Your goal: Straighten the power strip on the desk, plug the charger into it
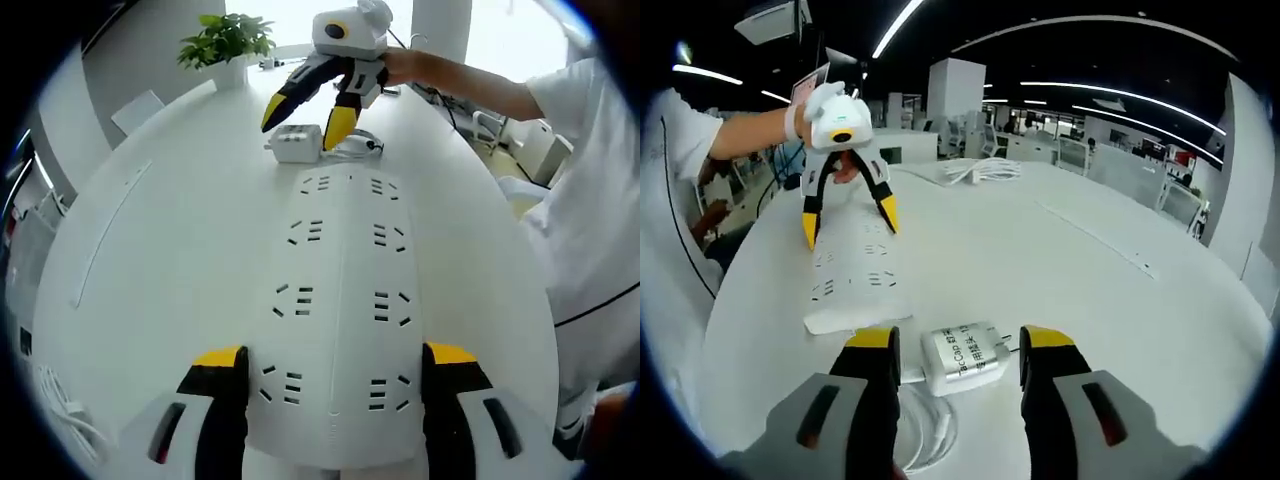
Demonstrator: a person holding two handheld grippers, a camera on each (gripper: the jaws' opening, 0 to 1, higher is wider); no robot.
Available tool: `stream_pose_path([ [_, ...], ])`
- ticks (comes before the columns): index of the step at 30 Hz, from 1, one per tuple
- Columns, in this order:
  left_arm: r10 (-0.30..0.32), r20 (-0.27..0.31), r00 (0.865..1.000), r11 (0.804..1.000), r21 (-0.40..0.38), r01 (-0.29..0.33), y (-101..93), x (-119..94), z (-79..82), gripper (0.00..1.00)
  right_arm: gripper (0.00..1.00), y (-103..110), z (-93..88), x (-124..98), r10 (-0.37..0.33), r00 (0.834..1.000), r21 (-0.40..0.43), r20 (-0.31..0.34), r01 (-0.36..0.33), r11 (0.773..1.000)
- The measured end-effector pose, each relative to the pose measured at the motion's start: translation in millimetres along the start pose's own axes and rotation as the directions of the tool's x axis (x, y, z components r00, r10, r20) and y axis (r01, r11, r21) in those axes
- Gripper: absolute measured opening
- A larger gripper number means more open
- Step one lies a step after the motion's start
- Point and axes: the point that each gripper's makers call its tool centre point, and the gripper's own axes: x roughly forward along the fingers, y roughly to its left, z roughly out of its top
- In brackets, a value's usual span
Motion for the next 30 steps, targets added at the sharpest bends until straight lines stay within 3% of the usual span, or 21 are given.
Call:
stream_pose_path([
  [9, 0.002, -0.001, 1.0, 1.0, -0.001, -0.002, -3.9, 0, 0.0, 0.71, 0.37, 0, -3.7, 1, 0.031, 0.999, -0.02, 0.029, -0.03, 0.999],
  [17, 0.004, 0.0, 1.0, 1.0, -0.005, -0.004, -3.4, 0, 0.1, 0.71, 0.36, 2, -3.3, -1, 0.09, 0.994, -0.026, 0.069, -0.089, 0.996],
  [24, 0.004, 0.0, 1.0, 1.0, -0.005, -0.004, -3.9, -1, 0.5, 0.71, 0.35, 18, -4.2, -6, 0.248, 0.967, -0.067, 0.06, -0.244, 0.967],
  [30, 0.004, -0.001, 1.0, 1.0, -0.006, -0.004, -4.9, -1, 0.5, 0.71, 0.35, 26, -8.1, -14, 0.377, 0.926, -0.198, 0.022, -0.366, 0.909],
])
